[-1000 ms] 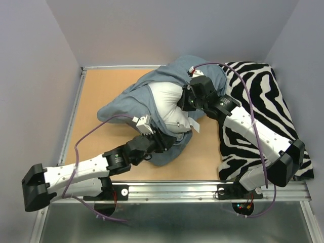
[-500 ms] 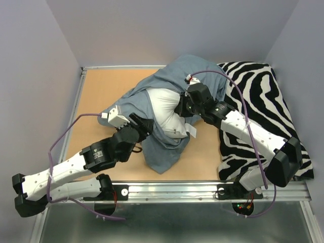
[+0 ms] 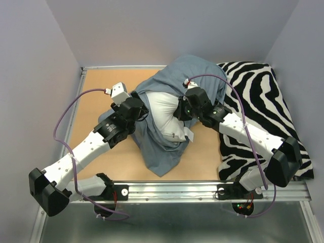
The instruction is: Remove the pillowcase from the pillow
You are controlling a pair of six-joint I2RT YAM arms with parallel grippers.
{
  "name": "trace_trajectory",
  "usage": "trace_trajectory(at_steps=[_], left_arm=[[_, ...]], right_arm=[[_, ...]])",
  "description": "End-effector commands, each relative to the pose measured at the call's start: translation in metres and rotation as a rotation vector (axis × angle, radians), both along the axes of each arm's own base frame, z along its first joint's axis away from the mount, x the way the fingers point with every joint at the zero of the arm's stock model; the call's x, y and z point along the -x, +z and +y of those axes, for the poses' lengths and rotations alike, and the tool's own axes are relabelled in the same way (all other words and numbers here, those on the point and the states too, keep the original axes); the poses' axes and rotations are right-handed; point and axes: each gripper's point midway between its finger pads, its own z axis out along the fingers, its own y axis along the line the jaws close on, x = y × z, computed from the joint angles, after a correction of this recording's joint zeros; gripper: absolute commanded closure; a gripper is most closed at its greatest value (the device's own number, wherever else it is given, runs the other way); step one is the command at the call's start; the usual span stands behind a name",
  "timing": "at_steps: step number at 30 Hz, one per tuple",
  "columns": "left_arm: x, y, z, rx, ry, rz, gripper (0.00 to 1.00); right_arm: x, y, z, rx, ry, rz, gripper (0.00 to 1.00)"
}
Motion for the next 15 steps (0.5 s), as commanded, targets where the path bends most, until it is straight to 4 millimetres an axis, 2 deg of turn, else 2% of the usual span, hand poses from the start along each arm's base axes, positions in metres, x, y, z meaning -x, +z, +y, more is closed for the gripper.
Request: trace_trajectory(at_steps=[1, 4, 8, 12, 15], left_arm=[[0.0, 0.016, -0.019, 0.011, -0.145, -0.086, 0.27], [-0.001, 0.017, -0.027, 0.026, -0.188, -0.103, 0.26], [-0.01, -0.003, -0.033, -0.038, -0.18, -0.024, 0.26], [-0.014, -0.002, -0.04, -0.004, -0.202, -0.066, 0.26], [-0.017, -0.017, -0.036, -0.038, -0.19, -0.034, 0.28]], right_arm=[[-0.029, 0.027, -0.01, -0.04, -0.115, -0.123, 0.99], [-0.029, 0.025, -0.01, -0.036, -0.116, -0.121, 0.99], [-0.03, 0.021, -0.007, -0.035, -0.114, -0.113, 0.99], [-0.029, 0.021, -0.006, -0.034, -0.114, -0.114, 1.0], [-0.029, 0.022, -0.007, -0.03, -0.117, -0.121, 0.99]])
